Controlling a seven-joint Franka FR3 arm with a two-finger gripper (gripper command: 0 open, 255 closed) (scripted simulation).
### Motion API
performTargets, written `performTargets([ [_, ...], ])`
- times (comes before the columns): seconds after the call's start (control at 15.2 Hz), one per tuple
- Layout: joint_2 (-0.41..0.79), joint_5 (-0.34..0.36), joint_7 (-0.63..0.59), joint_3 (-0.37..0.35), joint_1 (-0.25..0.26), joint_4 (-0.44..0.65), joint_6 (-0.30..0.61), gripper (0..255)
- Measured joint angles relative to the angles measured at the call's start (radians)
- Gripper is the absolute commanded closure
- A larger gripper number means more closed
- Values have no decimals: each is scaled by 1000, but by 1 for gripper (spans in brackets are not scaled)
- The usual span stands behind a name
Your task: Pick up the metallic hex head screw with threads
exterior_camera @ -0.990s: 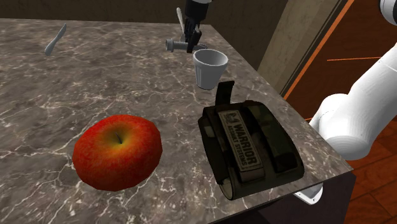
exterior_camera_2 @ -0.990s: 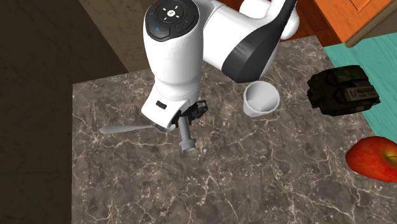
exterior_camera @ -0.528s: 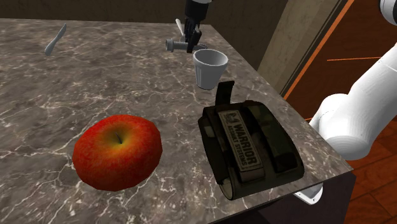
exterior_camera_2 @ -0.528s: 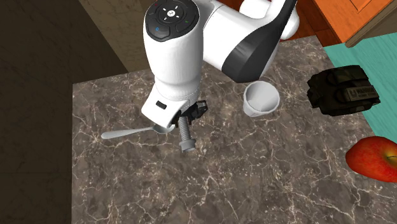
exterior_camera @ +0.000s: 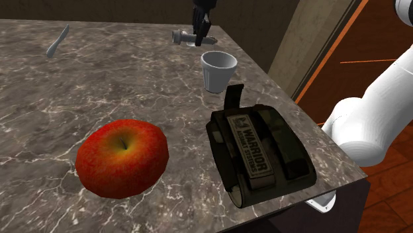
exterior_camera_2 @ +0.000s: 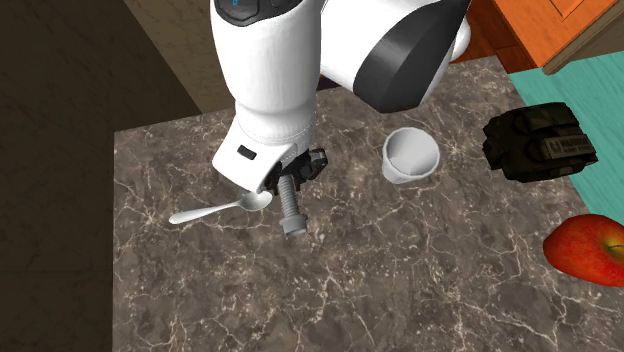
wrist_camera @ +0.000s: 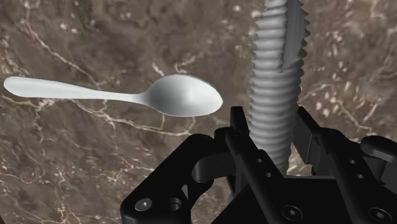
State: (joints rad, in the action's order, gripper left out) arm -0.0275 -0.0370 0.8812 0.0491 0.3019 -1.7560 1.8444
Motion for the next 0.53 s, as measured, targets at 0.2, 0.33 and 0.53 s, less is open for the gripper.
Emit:
performTargets([
  [0.2,8,0,-3,-1,1,52,-45,255],
  [0.33,9,0,-1,1,-1,77,-68,255],
  [0.53,16,0,-1,2,-1,124,-108,255],
])
